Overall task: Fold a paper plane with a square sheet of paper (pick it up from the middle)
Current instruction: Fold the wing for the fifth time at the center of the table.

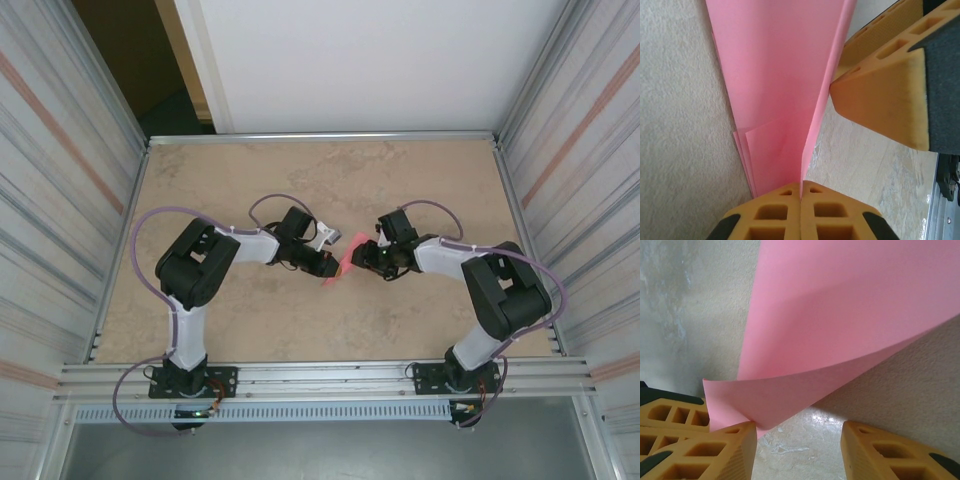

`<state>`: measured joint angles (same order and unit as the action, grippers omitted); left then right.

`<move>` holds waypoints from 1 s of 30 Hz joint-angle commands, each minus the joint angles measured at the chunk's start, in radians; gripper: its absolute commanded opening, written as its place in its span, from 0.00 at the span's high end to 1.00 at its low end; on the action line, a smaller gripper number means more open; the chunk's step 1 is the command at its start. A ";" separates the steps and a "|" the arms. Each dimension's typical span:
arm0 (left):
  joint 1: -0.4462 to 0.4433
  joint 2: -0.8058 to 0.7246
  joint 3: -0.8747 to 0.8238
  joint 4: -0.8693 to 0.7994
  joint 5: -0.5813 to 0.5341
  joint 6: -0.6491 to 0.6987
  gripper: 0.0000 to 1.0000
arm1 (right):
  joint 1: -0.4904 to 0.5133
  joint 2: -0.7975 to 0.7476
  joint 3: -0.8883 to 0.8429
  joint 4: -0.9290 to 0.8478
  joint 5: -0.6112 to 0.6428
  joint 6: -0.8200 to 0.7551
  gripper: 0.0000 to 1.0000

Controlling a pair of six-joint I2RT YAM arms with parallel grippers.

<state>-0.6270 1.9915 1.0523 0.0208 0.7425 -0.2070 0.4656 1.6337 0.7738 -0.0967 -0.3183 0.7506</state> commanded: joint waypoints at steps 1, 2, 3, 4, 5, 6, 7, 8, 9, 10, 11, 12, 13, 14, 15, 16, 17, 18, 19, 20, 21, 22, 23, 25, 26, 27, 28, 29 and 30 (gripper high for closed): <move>0.011 0.044 -0.024 -0.032 -0.029 0.001 0.92 | 0.015 0.068 0.047 -0.048 0.046 0.010 0.52; 0.011 0.044 -0.024 -0.032 -0.029 0.001 0.92 | 0.019 0.083 0.058 -0.064 0.055 0.011 0.52; 0.011 0.043 -0.024 -0.034 -0.029 0.000 0.92 | 0.020 0.098 0.073 -0.082 0.066 0.013 0.53; 0.010 0.042 -0.023 -0.035 -0.032 0.000 0.92 | 0.022 0.116 0.085 -0.099 0.073 0.014 0.53; 0.011 0.040 -0.024 -0.036 -0.031 0.000 0.91 | 0.024 0.131 0.095 -0.110 0.079 0.016 0.54; 0.011 0.035 -0.023 -0.038 -0.030 -0.002 0.91 | 0.028 0.148 0.108 -0.124 0.085 0.019 0.54; 0.010 0.032 -0.024 -0.038 -0.030 -0.004 0.91 | 0.029 0.162 0.115 -0.133 0.088 0.023 0.54; 0.010 0.028 -0.024 -0.040 -0.029 -0.004 0.90 | 0.031 0.175 0.122 -0.138 0.091 0.027 0.54; 0.011 0.022 -0.024 -0.043 -0.029 -0.006 0.89 | 0.034 0.190 0.127 -0.142 0.094 0.031 0.54; 0.011 0.015 -0.023 -0.046 -0.029 -0.010 0.88 | 0.034 0.198 0.131 -0.147 0.094 0.035 0.54; 0.010 0.006 -0.022 -0.048 -0.028 -0.012 0.87 | 0.037 0.207 0.132 -0.147 0.094 0.037 0.54; 0.011 -0.002 -0.024 -0.050 -0.026 -0.014 0.87 | 0.039 0.214 0.136 -0.147 0.094 0.039 0.54; 0.010 -0.010 -0.024 -0.051 -0.026 -0.016 0.86 | 0.040 0.219 0.137 -0.148 0.093 0.041 0.53; 0.012 -0.018 -0.026 -0.053 -0.026 -0.018 0.85 | 0.041 0.224 0.139 -0.152 0.096 0.041 0.52; 0.012 -0.025 -0.028 -0.054 -0.028 -0.020 0.84 | 0.044 0.228 0.143 -0.156 0.097 0.042 0.52; 0.013 -0.030 -0.029 -0.056 -0.028 -0.023 0.83 | 0.044 0.231 0.145 -0.159 0.098 0.041 0.52; 0.013 -0.035 -0.031 -0.059 -0.031 -0.023 0.83 | 0.045 0.234 0.148 -0.161 0.098 0.042 0.52; 0.015 -0.039 -0.033 -0.061 -0.034 -0.026 0.82 | 0.045 0.238 0.150 -0.162 0.098 0.041 0.52; 0.016 -0.044 -0.037 -0.061 -0.035 -0.028 0.81 | 0.045 0.241 0.151 -0.164 0.098 0.041 0.51; 0.017 -0.050 -0.043 -0.059 -0.037 -0.032 0.80 | 0.045 0.242 0.151 -0.166 0.099 0.041 0.51; 0.018 -0.056 -0.046 -0.059 -0.037 -0.037 0.80 | 0.045 0.246 0.152 -0.167 0.098 0.040 0.51; 0.019 -0.063 -0.049 -0.059 -0.037 -0.038 0.80 | 0.045 0.247 0.154 -0.170 0.098 0.040 0.51; 0.020 -0.071 -0.053 -0.060 -0.037 -0.041 0.79 | 0.046 0.248 0.154 -0.172 0.098 0.040 0.52; 0.022 -0.083 -0.054 -0.067 -0.039 -0.043 0.79 | 0.045 0.250 0.154 -0.173 0.098 0.040 0.51; 0.022 -0.087 -0.054 -0.071 -0.038 -0.043 0.79 | 0.045 0.251 0.153 -0.172 0.098 0.039 0.51; 0.022 -0.089 -0.054 -0.076 -0.040 -0.042 0.79 | 0.045 0.252 0.153 -0.172 0.096 0.040 0.51; 0.022 -0.090 -0.055 -0.077 -0.042 -0.040 0.79 | 0.045 0.252 0.154 -0.172 0.096 0.040 0.51; 0.024 -0.090 -0.057 -0.078 -0.042 -0.040 0.79 | 0.044 0.253 0.155 -0.173 0.096 0.040 0.51; 0.023 -0.089 -0.058 -0.079 -0.043 -0.040 0.80 | 0.045 0.254 0.154 -0.172 0.094 0.040 0.51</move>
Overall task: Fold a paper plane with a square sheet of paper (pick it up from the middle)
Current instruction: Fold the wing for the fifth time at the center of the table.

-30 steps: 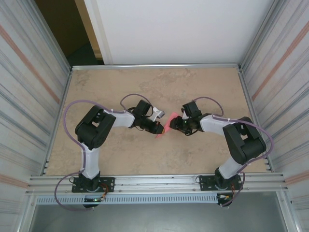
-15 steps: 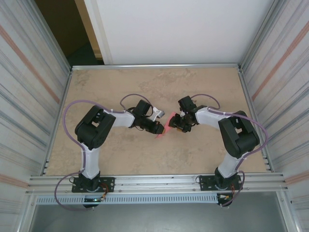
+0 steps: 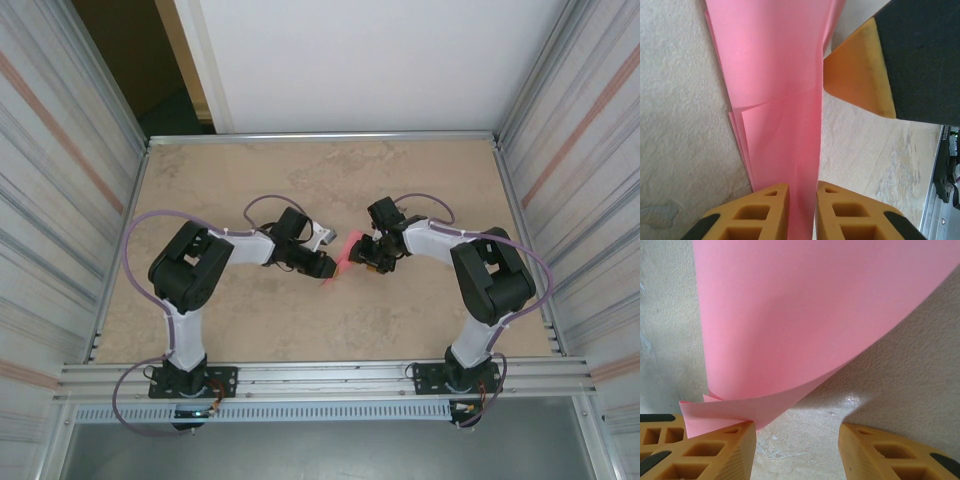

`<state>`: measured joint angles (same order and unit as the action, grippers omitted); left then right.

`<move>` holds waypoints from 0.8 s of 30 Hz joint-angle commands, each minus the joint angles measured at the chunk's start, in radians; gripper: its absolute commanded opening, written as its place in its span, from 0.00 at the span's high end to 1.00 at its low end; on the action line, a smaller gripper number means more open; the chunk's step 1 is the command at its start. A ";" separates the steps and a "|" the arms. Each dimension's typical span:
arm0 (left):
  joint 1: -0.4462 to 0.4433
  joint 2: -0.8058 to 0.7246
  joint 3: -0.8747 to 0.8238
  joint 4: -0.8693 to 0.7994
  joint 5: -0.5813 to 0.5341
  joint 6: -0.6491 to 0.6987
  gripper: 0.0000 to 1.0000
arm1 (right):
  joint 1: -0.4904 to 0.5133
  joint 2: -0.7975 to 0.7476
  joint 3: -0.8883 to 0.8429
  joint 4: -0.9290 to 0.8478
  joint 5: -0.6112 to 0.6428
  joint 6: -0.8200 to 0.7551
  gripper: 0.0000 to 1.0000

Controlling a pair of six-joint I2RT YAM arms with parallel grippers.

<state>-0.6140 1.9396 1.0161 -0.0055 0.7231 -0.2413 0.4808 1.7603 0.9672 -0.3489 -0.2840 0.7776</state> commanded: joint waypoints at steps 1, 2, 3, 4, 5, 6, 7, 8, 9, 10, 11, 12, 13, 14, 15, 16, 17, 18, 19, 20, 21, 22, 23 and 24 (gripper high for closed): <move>0.012 -0.034 -0.022 -0.054 -0.024 -0.006 0.80 | 0.030 0.127 -0.040 0.080 0.060 0.013 0.51; 0.014 -0.032 -0.023 -0.053 -0.021 -0.008 0.81 | 0.030 0.129 -0.037 0.079 0.059 0.014 0.51; 0.014 -0.030 -0.026 -0.053 -0.020 -0.010 0.80 | 0.030 0.129 -0.038 0.080 0.059 0.014 0.51; 0.014 -0.032 -0.026 -0.052 -0.018 -0.011 0.81 | 0.030 0.131 -0.037 0.079 0.059 0.014 0.51; 0.015 -0.034 -0.030 -0.050 -0.015 -0.011 0.80 | 0.030 0.132 -0.035 0.077 0.059 0.013 0.51; 0.016 -0.036 -0.031 -0.048 -0.008 -0.012 0.80 | 0.029 0.132 -0.033 0.076 0.059 0.013 0.51; 0.015 -0.041 -0.033 -0.047 -0.006 -0.013 0.80 | 0.030 0.133 -0.031 0.074 0.059 0.013 0.51; 0.016 -0.046 -0.030 -0.048 -0.005 -0.014 0.79 | 0.030 0.134 -0.030 0.074 0.058 0.013 0.51; 0.015 -0.050 -0.028 -0.052 -0.006 -0.013 0.79 | 0.030 0.137 -0.029 0.072 0.056 0.014 0.51; 0.016 -0.057 -0.026 -0.056 -0.006 -0.013 0.78 | 0.030 0.138 -0.026 0.072 0.056 0.013 0.51; 0.016 -0.064 -0.025 -0.058 -0.008 -0.013 0.78 | 0.030 0.139 -0.025 0.070 0.054 0.013 0.51; 0.015 -0.068 -0.022 -0.060 -0.009 -0.014 0.77 | 0.030 0.140 -0.022 0.069 0.055 0.012 0.51; 0.015 -0.074 -0.021 -0.063 -0.010 -0.013 0.77 | 0.030 0.143 -0.021 0.067 0.055 0.012 0.51; 0.015 -0.077 -0.019 -0.065 -0.011 -0.013 0.77 | 0.030 0.144 -0.019 0.067 0.055 0.011 0.51; 0.015 -0.077 -0.019 -0.067 -0.013 -0.013 0.77 | 0.030 0.144 -0.019 0.066 0.055 0.012 0.51; 0.016 -0.076 -0.019 -0.070 -0.016 -0.011 0.77 | 0.030 0.145 -0.019 0.068 0.054 0.011 0.51; 0.015 -0.075 -0.019 -0.073 -0.017 -0.010 0.77 | 0.030 0.145 -0.018 0.068 0.054 0.011 0.51; 0.015 -0.072 -0.019 -0.075 -0.019 -0.009 0.78 | 0.030 0.146 -0.018 0.067 0.054 0.011 0.51; 0.014 -0.066 -0.020 -0.077 -0.020 -0.008 0.79 | 0.031 0.145 -0.019 0.068 0.053 0.012 0.51; 0.016 -0.062 -0.021 -0.079 -0.021 -0.008 0.81 | 0.030 0.146 -0.020 0.068 0.051 0.012 0.51; 0.015 -0.056 -0.022 -0.079 -0.020 -0.009 0.83 | 0.030 0.146 -0.019 0.071 0.047 0.012 0.51; 0.015 -0.049 -0.024 -0.078 -0.022 -0.009 0.84 | 0.030 0.144 -0.021 0.074 0.045 0.012 0.51; 0.015 -0.044 -0.025 -0.078 -0.023 -0.009 0.85 | 0.030 0.143 -0.024 0.076 0.043 0.011 0.51; 0.015 -0.038 -0.027 -0.075 -0.025 -0.008 0.87 | 0.030 0.137 -0.022 0.077 0.038 0.010 0.51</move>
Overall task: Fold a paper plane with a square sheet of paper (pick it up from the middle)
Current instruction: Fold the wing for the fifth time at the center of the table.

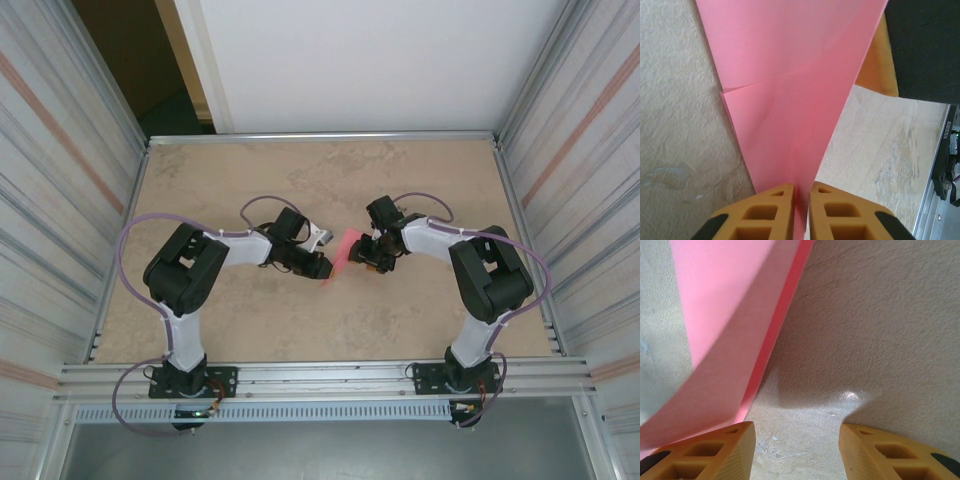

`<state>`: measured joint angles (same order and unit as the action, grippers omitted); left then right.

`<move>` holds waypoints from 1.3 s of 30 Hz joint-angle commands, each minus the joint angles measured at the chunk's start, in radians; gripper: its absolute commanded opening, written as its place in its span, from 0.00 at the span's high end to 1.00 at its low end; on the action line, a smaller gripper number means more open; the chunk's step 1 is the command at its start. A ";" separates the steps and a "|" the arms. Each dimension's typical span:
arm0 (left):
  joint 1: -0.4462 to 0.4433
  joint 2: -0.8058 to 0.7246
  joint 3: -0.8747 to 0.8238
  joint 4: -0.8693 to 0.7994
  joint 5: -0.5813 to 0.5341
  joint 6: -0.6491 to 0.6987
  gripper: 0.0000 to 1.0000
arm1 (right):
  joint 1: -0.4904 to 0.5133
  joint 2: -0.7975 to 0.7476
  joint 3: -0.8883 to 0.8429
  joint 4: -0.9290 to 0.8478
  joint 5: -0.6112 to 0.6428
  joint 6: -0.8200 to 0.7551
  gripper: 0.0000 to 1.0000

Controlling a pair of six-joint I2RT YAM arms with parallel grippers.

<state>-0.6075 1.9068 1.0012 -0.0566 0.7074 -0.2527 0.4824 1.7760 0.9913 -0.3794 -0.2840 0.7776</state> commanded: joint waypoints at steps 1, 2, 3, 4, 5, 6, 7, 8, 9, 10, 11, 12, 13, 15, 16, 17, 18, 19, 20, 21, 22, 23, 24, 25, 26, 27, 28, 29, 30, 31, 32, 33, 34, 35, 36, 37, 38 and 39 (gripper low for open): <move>0.008 -0.001 -0.016 -0.021 -0.009 0.003 0.88 | 0.028 0.114 -0.047 0.110 0.032 0.005 0.51; 0.009 0.003 -0.018 -0.017 -0.006 0.003 0.88 | 0.027 0.103 -0.048 0.110 0.029 0.000 0.51; 0.008 0.007 -0.019 -0.013 -0.006 0.001 0.89 | 0.024 0.083 -0.053 0.119 0.022 -0.009 0.51; 0.009 0.012 -0.022 -0.011 -0.005 0.001 0.90 | 0.021 0.057 -0.061 0.128 0.015 -0.020 0.51; 0.009 0.017 -0.023 -0.009 -0.004 0.000 0.90 | 0.016 0.030 -0.070 0.135 0.013 -0.029 0.51; 0.011 0.021 -0.023 -0.008 -0.003 -0.003 0.91 | 0.010 -0.001 -0.079 0.145 0.008 -0.043 0.51; 0.012 0.024 -0.024 -0.006 -0.002 -0.005 0.91 | 0.002 -0.034 -0.092 0.157 0.000 -0.057 0.50; 0.015 0.026 -0.027 -0.004 0.003 -0.008 0.91 | -0.005 -0.064 -0.103 0.169 -0.010 -0.069 0.50; 0.017 0.027 -0.031 0.006 0.011 -0.014 0.91 | -0.012 -0.097 -0.117 0.183 -0.026 -0.085 0.50; 0.022 0.026 -0.036 0.017 0.018 -0.024 0.91 | -0.019 -0.125 -0.128 0.197 -0.042 -0.098 0.50; 0.023 0.026 -0.040 0.022 0.025 -0.028 0.91 | -0.022 -0.148 -0.138 0.209 -0.062 -0.109 0.50; 0.027 0.025 -0.042 0.029 0.028 -0.034 0.91 | -0.024 -0.166 -0.149 0.226 -0.086 -0.120 0.50; 0.029 0.025 -0.047 0.038 0.033 -0.041 0.91 | -0.022 -0.181 -0.157 0.242 -0.108 -0.127 0.50; 0.032 0.028 -0.046 0.042 0.036 -0.047 0.91 | -0.019 -0.190 -0.173 0.286 -0.157 -0.129 0.51; 0.032 0.028 -0.046 0.040 0.037 -0.046 0.91 | -0.015 -0.189 -0.177 0.307 -0.177 -0.127 0.52; 0.034 0.030 -0.046 0.040 0.038 -0.046 0.91 | -0.009 -0.185 -0.179 0.325 -0.193 -0.123 0.53; 0.034 0.032 -0.046 0.040 0.039 -0.047 0.92 | -0.004 -0.178 -0.178 0.340 -0.205 -0.123 0.54; 0.032 0.034 -0.046 0.040 0.040 -0.049 0.92 | 0.004 -0.173 -0.177 0.355 -0.214 -0.121 0.55; 0.034 0.036 -0.045 0.038 0.041 -0.051 0.92 | 0.010 -0.166 -0.173 0.365 -0.221 -0.119 0.56; 0.035 0.038 -0.046 0.040 0.044 -0.051 0.91 | 0.012 -0.154 -0.170 0.377 -0.228 -0.115 0.58; 0.037 0.040 -0.045 0.040 0.044 -0.052 0.92 | 0.012 -0.144 -0.165 0.388 -0.239 -0.111 0.61; 0.037 0.040 -0.048 0.040 0.044 -0.054 0.92 | 0.010 -0.134 -0.164 0.401 -0.253 -0.108 0.63; 0.038 0.041 -0.048 0.040 0.045 -0.056 0.92 | 0.009 -0.123 -0.160 0.415 -0.261 -0.104 0.64; 0.038 0.041 -0.050 0.041 0.045 -0.057 0.92 | 0.007 -0.112 -0.156 0.427 -0.271 -0.103 0.67; 0.039 0.044 -0.049 0.040 0.045 -0.057 0.92 | 0.006 -0.102 -0.149 0.434 -0.281 -0.103 0.69; 0.040 0.045 -0.049 0.041 0.045 -0.059 0.92 | 0.006 -0.090 -0.142 0.436 -0.286 -0.103 0.70; 0.040 0.046 -0.050 0.043 0.047 -0.059 0.92 | 0.006 -0.079 -0.135 0.437 -0.288 -0.103 0.71; 0.040 0.048 -0.050 0.043 0.049 -0.061 0.92 | 0.004 -0.069 -0.129 0.439 -0.292 -0.103 0.72; 0.040 0.048 -0.050 0.045 0.050 -0.063 0.92 | 0.002 -0.058 -0.122 0.443 -0.298 -0.101 0.72; 0.040 0.047 -0.050 0.045 0.051 -0.063 0.91 | 0.002 -0.051 -0.118 0.446 -0.300 -0.101 0.72; 0.041 0.048 -0.051 0.046 0.052 -0.063 0.91 | 0.002 -0.041 -0.111 0.449 -0.303 -0.101 0.73; 0.040 0.049 -0.050 0.045 0.052 -0.062 0.91 | 0.002 -0.032 -0.105 0.449 -0.305 -0.102 0.73; 0.040 0.049 -0.050 0.046 0.052 -0.063 0.90 | 0.002 -0.026 -0.099 0.451 -0.306 -0.101 0.73; 0.040 0.051 -0.049 0.043 0.052 -0.062 0.89 | 0.002 -0.021 -0.094 0.453 -0.309 -0.101 0.73; 0.040 0.052 -0.049 0.041 0.052 -0.060 0.88 | 0.002 -0.015 -0.090 0.453 -0.307 -0.101 0.73; 0.040 0.053 -0.048 0.040 0.052 -0.060 0.87 | 0.002 -0.010 -0.087 0.452 -0.307 -0.101 0.73; 0.040 0.055 -0.048 0.040 0.050 -0.061 0.87 | 0.001 -0.006 -0.085 0.450 -0.305 -0.099 0.73; 0.041 0.056 -0.047 0.038 0.050 -0.060 0.87 | 0.000 0.000 -0.084 0.449 -0.304 -0.098 0.73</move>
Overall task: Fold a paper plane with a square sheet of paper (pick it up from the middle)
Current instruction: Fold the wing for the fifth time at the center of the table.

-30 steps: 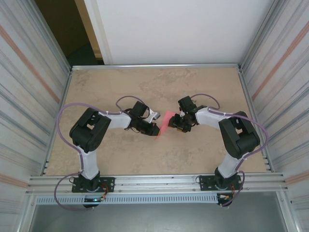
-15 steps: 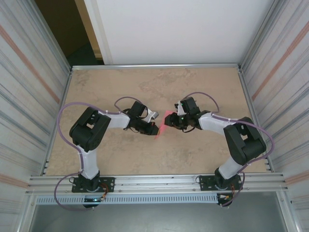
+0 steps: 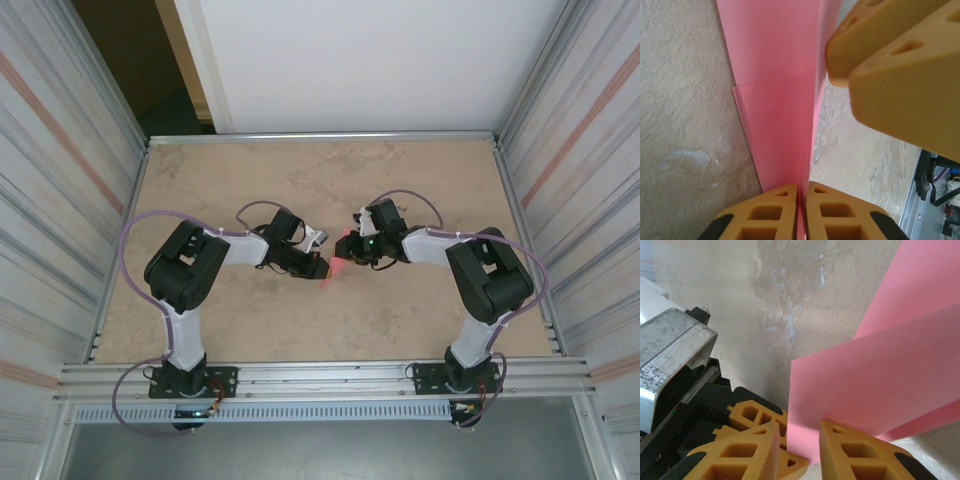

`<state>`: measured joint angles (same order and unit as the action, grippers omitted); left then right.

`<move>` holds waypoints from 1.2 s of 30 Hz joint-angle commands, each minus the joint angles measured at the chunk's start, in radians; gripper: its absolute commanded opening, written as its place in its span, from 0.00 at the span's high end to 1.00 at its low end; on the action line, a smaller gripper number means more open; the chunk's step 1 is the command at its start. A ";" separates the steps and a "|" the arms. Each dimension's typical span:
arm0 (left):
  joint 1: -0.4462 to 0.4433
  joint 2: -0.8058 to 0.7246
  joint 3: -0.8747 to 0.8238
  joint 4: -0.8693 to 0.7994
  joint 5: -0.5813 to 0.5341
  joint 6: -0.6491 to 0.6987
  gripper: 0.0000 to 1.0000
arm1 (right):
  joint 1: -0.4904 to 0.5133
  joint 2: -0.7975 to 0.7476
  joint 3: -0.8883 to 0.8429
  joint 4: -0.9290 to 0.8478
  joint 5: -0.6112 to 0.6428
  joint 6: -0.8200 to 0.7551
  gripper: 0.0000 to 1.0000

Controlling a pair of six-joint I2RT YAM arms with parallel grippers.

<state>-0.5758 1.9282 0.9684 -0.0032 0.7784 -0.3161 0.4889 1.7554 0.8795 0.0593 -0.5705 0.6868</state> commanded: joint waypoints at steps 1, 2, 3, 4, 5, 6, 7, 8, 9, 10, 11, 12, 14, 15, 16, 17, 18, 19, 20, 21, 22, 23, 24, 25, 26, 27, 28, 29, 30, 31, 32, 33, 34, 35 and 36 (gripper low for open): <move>0.009 0.036 -0.013 -0.019 -0.022 0.004 0.87 | -0.006 0.022 0.029 0.008 -0.016 -0.008 0.73; 0.009 0.037 -0.014 -0.021 -0.024 0.003 0.87 | -0.006 0.026 0.031 0.004 -0.010 -0.007 0.73; 0.011 0.038 -0.011 -0.024 -0.026 0.004 0.87 | -0.006 0.029 0.032 -0.002 -0.007 -0.007 0.73; 0.010 0.039 -0.011 -0.024 -0.026 0.005 0.88 | -0.006 0.032 0.032 -0.005 -0.001 -0.007 0.73; 0.010 0.040 -0.011 -0.026 -0.027 0.005 0.88 | -0.006 0.033 0.032 -0.012 0.005 -0.006 0.73; 0.010 0.041 -0.011 -0.027 -0.028 0.004 0.89 | -0.007 0.035 0.032 -0.017 0.010 -0.006 0.73; 0.010 0.041 -0.010 -0.030 -0.030 0.004 0.89 | -0.007 0.038 0.033 -0.024 0.017 -0.007 0.73; 0.009 0.041 -0.008 -0.035 -0.032 0.005 0.89 | -0.007 0.039 0.033 -0.030 0.025 -0.004 0.73; 0.010 0.043 -0.007 -0.037 -0.034 0.005 0.90 | -0.008 0.040 0.035 -0.035 0.030 -0.005 0.73; 0.010 0.043 -0.005 -0.041 -0.036 0.006 0.90 | -0.009 0.040 0.035 -0.036 0.033 -0.003 0.73; 0.010 0.046 -0.003 -0.045 -0.036 0.006 0.90 | -0.011 0.045 0.037 -0.043 0.039 -0.001 0.73; 0.010 0.048 0.001 -0.049 -0.036 0.007 0.90 | -0.010 0.047 0.037 -0.049 0.046 -0.002 0.73; 0.011 0.052 0.004 -0.053 -0.035 0.007 0.90 | -0.012 0.051 0.039 -0.056 0.055 0.002 0.73; 0.011 0.052 0.005 -0.056 -0.037 0.007 0.90 | -0.012 0.050 0.039 -0.059 0.058 0.002 0.73; 0.010 0.054 0.006 -0.057 -0.036 0.007 0.90 | -0.013 0.050 0.037 -0.059 0.061 0.004 0.73; 0.010 0.054 0.008 -0.058 -0.035 0.008 0.90 | -0.013 0.052 0.038 -0.061 0.064 0.006 0.73; 0.011 0.057 0.008 -0.059 -0.034 0.007 0.90 | -0.013 0.052 0.037 -0.061 0.064 0.006 0.73; 0.010 0.059 0.009 -0.060 -0.034 0.010 0.90 | -0.014 0.052 0.038 -0.062 0.064 0.006 0.73; 0.011 0.060 0.009 -0.060 -0.033 0.008 0.90 | -0.015 0.055 0.039 -0.062 0.064 0.006 0.73; 0.011 0.061 0.008 -0.061 -0.033 0.008 0.90 | -0.015 0.056 0.039 -0.060 0.062 0.006 0.73; 0.009 0.063 0.009 -0.061 -0.032 0.010 0.90 | -0.015 0.059 0.040 -0.059 0.059 0.006 0.73; 0.011 0.064 0.009 -0.061 -0.032 0.010 0.90 | -0.015 0.062 0.040 -0.059 0.058 0.006 0.73; 0.009 0.064 0.009 -0.061 -0.033 0.012 0.90 | -0.015 0.062 0.042 -0.059 0.058 0.006 0.73; 0.010 0.066 0.009 -0.063 -0.031 0.012 0.90 | -0.015 0.062 0.043 -0.061 0.060 0.006 0.73; 0.009 0.066 0.009 -0.064 -0.033 0.012 0.90 | -0.015 0.065 0.042 -0.062 0.061 0.008 0.73; 0.011 0.066 0.009 -0.064 -0.033 0.012 0.90 | -0.015 0.066 0.042 -0.063 0.063 0.008 0.73; 0.010 0.066 0.008 -0.064 -0.033 0.012 0.90 | -0.015 0.067 0.041 -0.064 0.061 0.008 0.73; 0.010 0.066 0.007 -0.065 -0.034 0.011 0.90 | -0.013 0.069 0.041 -0.065 0.063 0.008 0.73; 0.010 0.066 0.007 -0.066 -0.036 0.012 0.90 | -0.016 0.070 0.040 -0.067 0.064 0.008 0.73; 0.010 0.066 0.007 -0.066 -0.037 0.012 0.90 | -0.016 0.071 0.041 -0.067 0.064 0.007 0.73; 0.010 0.065 0.007 -0.066 -0.036 0.012 0.90 | -0.016 0.072 0.040 -0.069 0.065 0.007 0.73; 0.010 0.066 0.007 -0.066 -0.036 0.011 0.90 | -0.016 0.074 0.041 -0.069 0.064 0.008 0.73; 0.011 0.066 0.008 -0.066 -0.036 0.012 0.90 | -0.017 0.076 0.041 -0.069 0.067 0.008 0.73; 0.011 0.066 0.007 -0.066 -0.037 0.012 0.90 | -0.016 0.077 0.043 -0.070 0.069 0.009 0.73; 0.010 0.067 0.007 -0.066 -0.035 0.012 0.90 | -0.016 0.079 0.043 -0.071 0.069 0.009 0.73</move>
<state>-0.5682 1.9461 0.9817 -0.0208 0.7937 -0.3157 0.4820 1.8156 0.9016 0.0204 -0.5205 0.6880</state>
